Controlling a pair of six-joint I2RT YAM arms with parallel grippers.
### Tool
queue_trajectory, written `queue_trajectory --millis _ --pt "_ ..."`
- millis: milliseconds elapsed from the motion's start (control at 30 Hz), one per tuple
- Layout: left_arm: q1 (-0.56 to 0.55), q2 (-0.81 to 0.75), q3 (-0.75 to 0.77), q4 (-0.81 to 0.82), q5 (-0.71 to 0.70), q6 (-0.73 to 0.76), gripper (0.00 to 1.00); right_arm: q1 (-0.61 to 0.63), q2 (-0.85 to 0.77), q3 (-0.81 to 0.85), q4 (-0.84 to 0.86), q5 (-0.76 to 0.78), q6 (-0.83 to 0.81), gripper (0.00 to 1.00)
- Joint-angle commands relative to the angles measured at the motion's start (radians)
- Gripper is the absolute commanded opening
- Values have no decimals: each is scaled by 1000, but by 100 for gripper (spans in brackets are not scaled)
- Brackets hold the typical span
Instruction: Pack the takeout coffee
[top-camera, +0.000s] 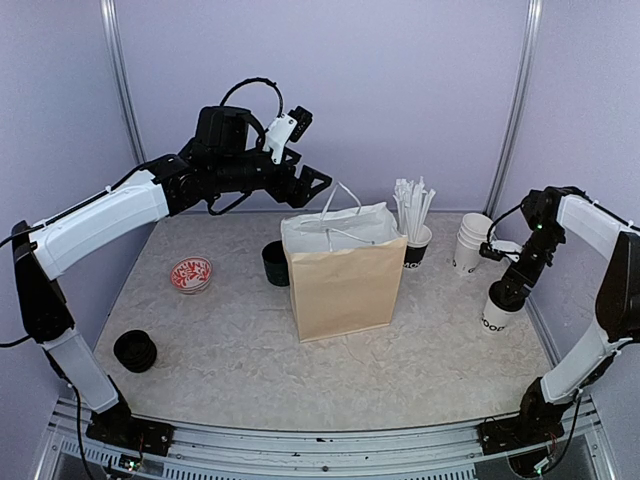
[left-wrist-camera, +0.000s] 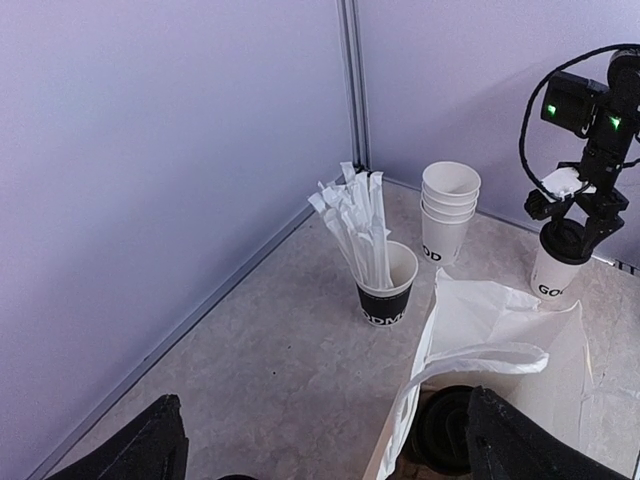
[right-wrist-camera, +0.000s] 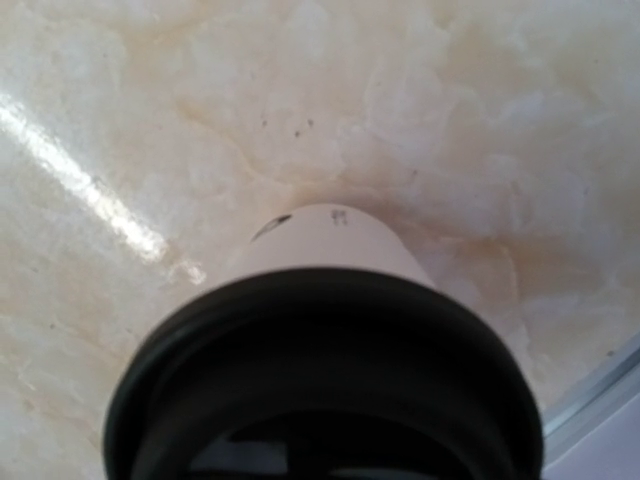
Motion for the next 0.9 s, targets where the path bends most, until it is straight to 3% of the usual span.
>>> queue_trajectory --millis 0,200,367,667,733,867 --pt "-5 -43 -11 -4 -8 2 94 1 -20 -17 -32 -35 6 70" --pt "-3 -57 5 -56 -52 7 94 146 -125 -63 -57 -67 10 63" --pt "1 -73 18 -147 -116 -53 91 305 -176 -3 -136 -232 -37 64" --pt "-14 -120 67 -379 -286 -273 93 755 -76 172 -151 -250 -75 64" --pt "-30 -148 35 -385 -369 -286 98 858 -36 216 -148 -253 -78 64" --pt "-66 -261 -64 -361 -473 -307 99 1039 65 320 -131 -225 -64 64"
